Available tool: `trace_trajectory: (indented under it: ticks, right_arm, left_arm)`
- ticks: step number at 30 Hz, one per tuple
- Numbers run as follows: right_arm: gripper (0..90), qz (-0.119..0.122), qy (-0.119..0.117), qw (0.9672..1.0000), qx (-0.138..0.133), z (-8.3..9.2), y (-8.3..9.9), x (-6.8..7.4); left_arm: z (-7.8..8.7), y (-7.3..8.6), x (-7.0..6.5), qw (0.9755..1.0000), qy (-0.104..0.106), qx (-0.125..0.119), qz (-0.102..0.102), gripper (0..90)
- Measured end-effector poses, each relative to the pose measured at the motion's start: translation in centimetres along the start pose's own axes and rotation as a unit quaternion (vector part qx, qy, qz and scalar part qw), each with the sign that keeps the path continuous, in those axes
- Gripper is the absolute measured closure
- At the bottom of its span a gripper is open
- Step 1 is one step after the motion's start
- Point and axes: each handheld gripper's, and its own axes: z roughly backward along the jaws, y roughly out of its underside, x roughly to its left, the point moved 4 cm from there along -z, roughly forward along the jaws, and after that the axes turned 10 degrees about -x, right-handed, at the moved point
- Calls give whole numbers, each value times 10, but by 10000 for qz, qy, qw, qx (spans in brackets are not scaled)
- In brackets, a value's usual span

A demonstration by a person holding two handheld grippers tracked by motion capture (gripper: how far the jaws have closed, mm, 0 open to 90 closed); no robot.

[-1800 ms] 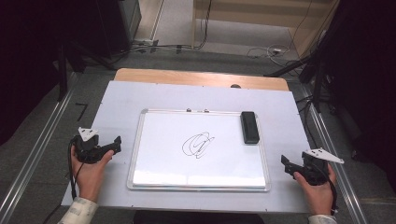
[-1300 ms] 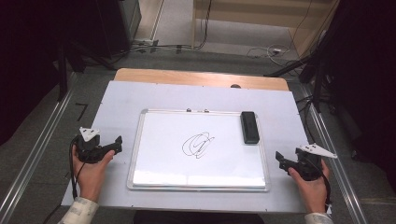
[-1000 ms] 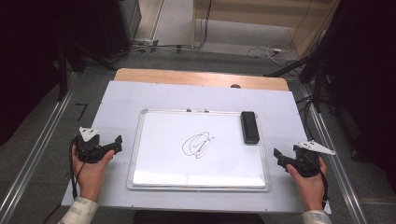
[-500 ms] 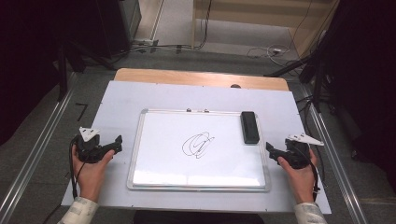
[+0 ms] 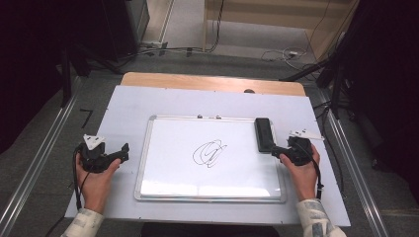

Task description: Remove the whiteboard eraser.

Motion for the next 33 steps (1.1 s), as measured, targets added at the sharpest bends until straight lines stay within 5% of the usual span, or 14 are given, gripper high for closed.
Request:
trace_trajectory:
  ticks: [24, 33]
  right_arm:
    - [221, 229, 233, 9993, 205, -63, -29, 27]
    - [302, 81, 501, 9977, 449, -77, -32, 33]
  left_arm:
    - [-2, 1, 3, 10000, -14, 27, 58, 69]
    - [-2, 1, 3, 10000, 0, 34, 68, 69]
